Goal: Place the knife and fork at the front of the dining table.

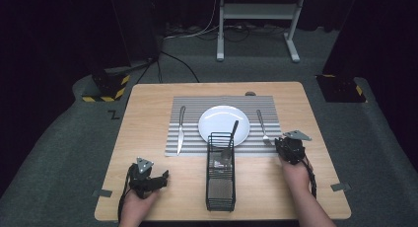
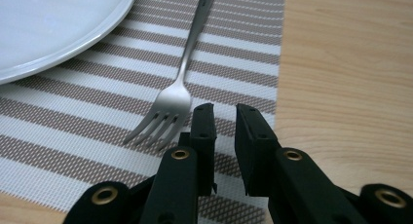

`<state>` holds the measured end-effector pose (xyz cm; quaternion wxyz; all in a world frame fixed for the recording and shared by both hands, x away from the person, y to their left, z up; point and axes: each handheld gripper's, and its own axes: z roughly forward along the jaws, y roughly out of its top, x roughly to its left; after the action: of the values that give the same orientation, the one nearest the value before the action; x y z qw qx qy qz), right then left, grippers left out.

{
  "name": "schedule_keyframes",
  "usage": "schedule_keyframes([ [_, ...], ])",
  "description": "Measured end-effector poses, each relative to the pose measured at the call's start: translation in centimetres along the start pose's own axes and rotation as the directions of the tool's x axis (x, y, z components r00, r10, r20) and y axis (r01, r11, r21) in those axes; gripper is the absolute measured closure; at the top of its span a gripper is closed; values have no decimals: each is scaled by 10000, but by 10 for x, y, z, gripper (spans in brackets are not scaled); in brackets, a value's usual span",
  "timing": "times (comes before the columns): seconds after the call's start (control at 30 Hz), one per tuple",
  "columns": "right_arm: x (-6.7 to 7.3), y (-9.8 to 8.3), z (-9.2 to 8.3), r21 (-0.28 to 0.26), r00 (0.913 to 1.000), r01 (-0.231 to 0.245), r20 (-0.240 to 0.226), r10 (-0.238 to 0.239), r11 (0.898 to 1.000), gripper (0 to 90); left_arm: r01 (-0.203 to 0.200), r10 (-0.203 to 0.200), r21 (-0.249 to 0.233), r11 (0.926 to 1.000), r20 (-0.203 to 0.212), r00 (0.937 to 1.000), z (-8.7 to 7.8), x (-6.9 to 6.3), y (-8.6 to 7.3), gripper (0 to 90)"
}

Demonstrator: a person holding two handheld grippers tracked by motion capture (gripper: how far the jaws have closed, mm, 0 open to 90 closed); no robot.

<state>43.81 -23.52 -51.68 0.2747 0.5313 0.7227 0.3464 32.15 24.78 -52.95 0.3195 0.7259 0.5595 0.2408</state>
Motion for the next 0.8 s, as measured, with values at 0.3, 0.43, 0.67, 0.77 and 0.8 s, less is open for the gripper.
schedule_keyframes([
  [0.3,8,-3,-4,-155,9996,147,-250,-150,9998,747,2,-2,-18,10000,-10,10000,0,0,0,140],
  [0.43,5,-4,-12,-346,9998,70,-206,-77,9994,660,2,-2,-16,10000,-9,10000,0,0,0,141],
  [0.67,-4,-16,-31,-513,10000,62,37,-61,9987,493,-10,10,-18,10000,-16,10000,0,0,0,142],
  [0.77,-9,-23,-41,-511,10000,39,-7,-39,9987,461,-11,11,-18,10000,-15,10000,0,0,0,142],
  [0.8,-9,-24,-44,-509,10000,33,-16,-34,9987,458,-10,10,-18,10000,-15,10000,0,0,0,142],
])
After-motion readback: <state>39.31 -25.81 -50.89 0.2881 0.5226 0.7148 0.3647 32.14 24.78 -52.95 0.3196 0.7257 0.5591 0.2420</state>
